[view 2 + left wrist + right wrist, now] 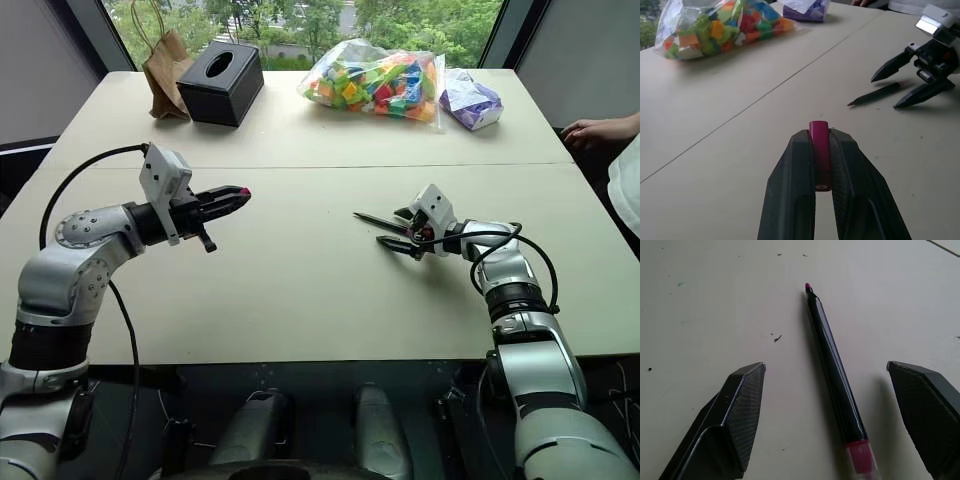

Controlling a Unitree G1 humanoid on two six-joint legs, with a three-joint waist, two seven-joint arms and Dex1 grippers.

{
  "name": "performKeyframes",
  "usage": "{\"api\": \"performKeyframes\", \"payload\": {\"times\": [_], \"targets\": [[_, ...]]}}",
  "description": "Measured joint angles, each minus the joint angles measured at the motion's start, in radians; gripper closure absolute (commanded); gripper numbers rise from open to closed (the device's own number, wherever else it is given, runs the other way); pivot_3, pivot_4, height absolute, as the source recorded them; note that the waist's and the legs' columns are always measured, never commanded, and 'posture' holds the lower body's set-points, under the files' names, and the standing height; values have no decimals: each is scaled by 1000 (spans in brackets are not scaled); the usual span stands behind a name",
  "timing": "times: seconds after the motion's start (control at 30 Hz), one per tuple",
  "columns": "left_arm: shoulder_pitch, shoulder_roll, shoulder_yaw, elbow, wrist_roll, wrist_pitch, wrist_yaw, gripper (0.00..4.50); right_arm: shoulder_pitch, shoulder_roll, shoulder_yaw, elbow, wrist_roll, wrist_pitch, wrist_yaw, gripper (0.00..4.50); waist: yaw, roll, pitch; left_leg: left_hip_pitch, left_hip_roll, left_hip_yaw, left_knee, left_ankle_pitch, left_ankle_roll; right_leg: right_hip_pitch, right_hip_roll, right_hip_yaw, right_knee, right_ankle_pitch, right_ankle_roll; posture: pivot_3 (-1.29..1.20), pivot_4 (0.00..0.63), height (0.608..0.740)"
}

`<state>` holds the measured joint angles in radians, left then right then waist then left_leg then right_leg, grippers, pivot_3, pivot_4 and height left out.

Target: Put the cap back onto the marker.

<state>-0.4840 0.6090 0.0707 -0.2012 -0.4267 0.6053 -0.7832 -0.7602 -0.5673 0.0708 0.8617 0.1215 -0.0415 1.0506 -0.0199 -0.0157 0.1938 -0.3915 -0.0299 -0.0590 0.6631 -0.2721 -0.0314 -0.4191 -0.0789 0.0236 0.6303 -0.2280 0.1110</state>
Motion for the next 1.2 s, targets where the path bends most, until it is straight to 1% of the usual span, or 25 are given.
{"api": "performKeyframes", "payload": {"times": [0.17, 0.3, 0.4, 0.6, 0.8, 0.97, 1.07, 1.2], "targets": [[1, -5, -4, -1, 1, -5, 10, 4479, -64, 3, -1, 101, -6, 26, 22, 480, 0, 0, 0, 0, 0, 0, 0, 0, 0, 0, 0, 0, 0, 0, 0, 0, 150, 740], [6, -9, -5, -2, 1, -6, 23, 4479, -90, 4, -1, 132, -21, 34, 45, 480, 0, 0, 0, 0, 0, 0, 0, 0, 0, 0, 0, 0, 0, 0, 0, 0, 150, 740], [10, -10, -4, -6, 1, -8, 29, 4500, -102, 5, 1, 145, -42, 26, 54, 1339, -1, 0, 0, 0, 0, 0, 0, 0, 0, 0, 0, 0, 0, 0, 0, 0, 150, 740], [20, -10, -4, -14, 2, -14, 38, 4500, -99, 8, 3, 145, -72, -7, 68, 4480, -1, 0, 0, 0, 0, 0, 0, 0, 0, 0, 0, 0, 0, 0, 0, 0, 150, 740], [19, -20, -6, -3, 3, -57, 30, 4500, -73, 8, 2, 114, -82, -39, 69, 4480, 0, 0, 0, 0, 0, 0, 0, 0, 0, 0, 0, 0, 0, 0, 0, 0, 150, 740], [5, -35, -37, 81, 14, -161, -36, 4500, -40, -8, 21, 33, -120, -86, 65, 4480, 0, 0, 0, 0, 0, 0, 0, 0, 0, 0, 0, 0, 0, 0, 0, 0, 150, 740], [-20, -35, -80, 183, 52, -278, -119, 4500, -23, -39, 57, -93, -151, -111, 91, 4480, 0, 1, 0, 0, -1, 1, 0, 0, 0, 0, 0, 0, 0, 0, 0, 0, 150, 740], [-95, -52, -105, 361, 80, -423, -242, 4500, -27, -115, 73, -371, -153, -92, 144, 4480, 3, 2, 1, -1, -1, 1, 0, 0, -1, -2, 0, 0, 1, 0, 0, 0, 150, 740]]}}
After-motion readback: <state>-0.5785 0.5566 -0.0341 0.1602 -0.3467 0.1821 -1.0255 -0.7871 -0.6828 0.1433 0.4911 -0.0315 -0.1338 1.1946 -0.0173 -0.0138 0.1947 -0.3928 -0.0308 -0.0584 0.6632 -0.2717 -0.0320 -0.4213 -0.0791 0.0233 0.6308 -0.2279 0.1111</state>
